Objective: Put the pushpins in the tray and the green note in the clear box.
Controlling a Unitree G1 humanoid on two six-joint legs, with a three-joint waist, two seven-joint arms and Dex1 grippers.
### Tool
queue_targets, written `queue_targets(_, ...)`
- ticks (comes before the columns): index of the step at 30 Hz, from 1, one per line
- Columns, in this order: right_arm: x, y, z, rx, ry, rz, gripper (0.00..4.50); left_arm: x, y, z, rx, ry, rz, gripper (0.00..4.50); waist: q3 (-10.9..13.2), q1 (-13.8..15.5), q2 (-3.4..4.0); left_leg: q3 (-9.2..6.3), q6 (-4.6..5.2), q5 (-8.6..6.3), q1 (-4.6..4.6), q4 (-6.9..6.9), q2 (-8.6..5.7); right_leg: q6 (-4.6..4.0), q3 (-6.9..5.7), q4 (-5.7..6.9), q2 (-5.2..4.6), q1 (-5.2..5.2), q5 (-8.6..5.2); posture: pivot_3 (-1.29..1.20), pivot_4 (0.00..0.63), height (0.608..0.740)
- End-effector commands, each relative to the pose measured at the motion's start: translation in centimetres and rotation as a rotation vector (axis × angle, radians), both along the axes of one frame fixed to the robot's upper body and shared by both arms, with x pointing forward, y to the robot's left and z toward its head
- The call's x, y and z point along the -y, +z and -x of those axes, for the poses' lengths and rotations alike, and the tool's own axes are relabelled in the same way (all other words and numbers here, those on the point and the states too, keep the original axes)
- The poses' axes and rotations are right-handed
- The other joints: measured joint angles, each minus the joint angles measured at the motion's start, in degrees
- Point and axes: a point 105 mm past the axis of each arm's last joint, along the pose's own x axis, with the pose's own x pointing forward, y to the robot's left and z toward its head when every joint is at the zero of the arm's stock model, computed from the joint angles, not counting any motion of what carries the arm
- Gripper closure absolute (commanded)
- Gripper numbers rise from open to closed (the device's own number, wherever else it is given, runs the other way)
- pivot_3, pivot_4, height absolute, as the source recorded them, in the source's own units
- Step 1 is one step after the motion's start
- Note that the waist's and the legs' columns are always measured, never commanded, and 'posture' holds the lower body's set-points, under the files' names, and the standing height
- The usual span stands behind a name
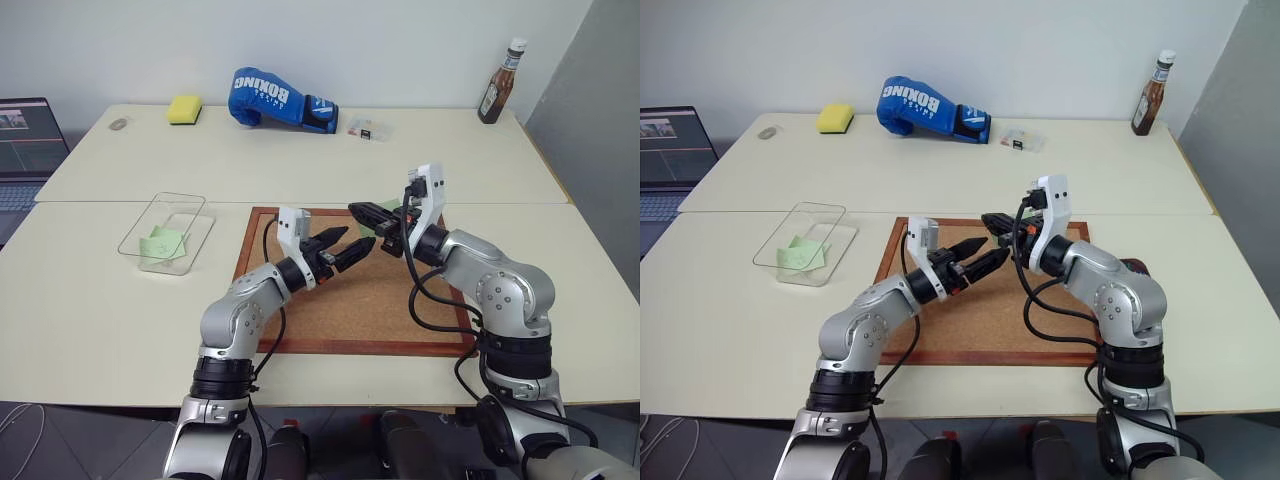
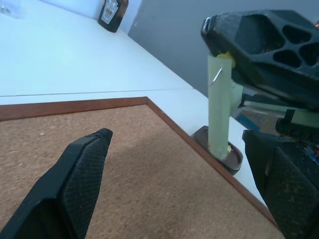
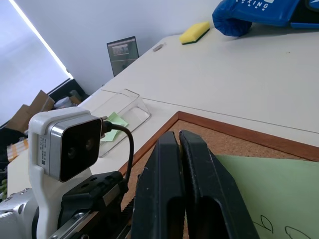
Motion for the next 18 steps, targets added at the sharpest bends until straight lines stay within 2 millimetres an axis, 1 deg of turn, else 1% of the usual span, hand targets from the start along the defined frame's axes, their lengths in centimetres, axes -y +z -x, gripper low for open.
queue_targets(1,-0.3,1.2,0.6,0.042,0.014,-0.025,4.50,0.1,2.0,-0.3,0.045,0.005,0.072,0.01,0.0,0.0,0.00,0.00,0.00,0.00,0.00,0.00,0.00,0.00,-0.01,0.00,0.00,0.00,0.00,0.00,0.150,0.740)
queue_targets(5,-0.5,1.1,0.6,0.037,0.015,-0.029,4.50,0.4,2.4,-0.2,0.048,-0.006,0.106,0.01,0.0,0.0,0.00,0.00,0.00,0.00,0.00,0.01,0.00,0.00,0.00,0.01,0.00,0.01,0.00,0.00,0.150,0.740)
queue_targets(7,-0.5,1.1,0.5,0.039,0.014,-0.026,4.50,0.6,2.4,-0.1,0.052,-0.015,0.111,0.35,0.0,0.0,0.00,-0.01,0.00,0.00,0.01,0.01,0.00,0.00,-0.01,0.01,0.00,0.02,0.00,0.00,0.150,0.740)
queue_targets(8,-0.4,1.1,0.5,0.040,0.012,-0.026,4.50,0.7,2.5,-0.1,0.054,-0.018,0.114,0.39,0.0,0.0,0.00,0.00,0.00,0.00,0.01,0.01,0.00,0.00,0.00,0.01,0.00,0.02,0.00,0.00,0.150,0.740)
queue_targets(9,-0.4,1.2,0.5,0.040,0.010,-0.028,4.50,0.7,2.6,-0.1,0.055,-0.019,0.117,0.65,0.0,0.0,0.00,0.00,0.00,0.00,0.01,0.01,0.00,0.00,0.00,0.01,0.00,0.02,0.00,0.00,0.150,0.740)
queue_targets(11,-0.4,1.2,0.4,0.040,0.008,-0.030,4.50,0.8,2.5,-0.1,0.059,-0.023,0.112,1.00,0.0,0.0,0.00,0.00,0.00,0.00,0.01,0.01,0.00,0.00,0.00,0.01,0.00,0.03,0.00,0.00,0.150,0.740)
queue_targets(16,-0.6,1.3,0.5,0.041,0.010,-0.034,4.50,1.3,2.7,0.1,0.059,-0.048,0.125,2.07,0.0,0.0,0.00,-0.01,0.00,0.00,0.01,0.02,0.00,0.00,0.00,0.02,0.00,0.03,0.00,0.00,0.150,0.740)
queue_targets(18,-0.6,1.3,0.5,0.041,0.011,-0.033,4.50,1.3,2.8,0.1,0.060,-0.053,0.125,2.42,0.0,0.0,0.00,0.00,0.00,0.00,0.02,0.02,-0.01,0.00,0.00,0.03,0.00,0.03,0.00,0.00,0.150,0.740)
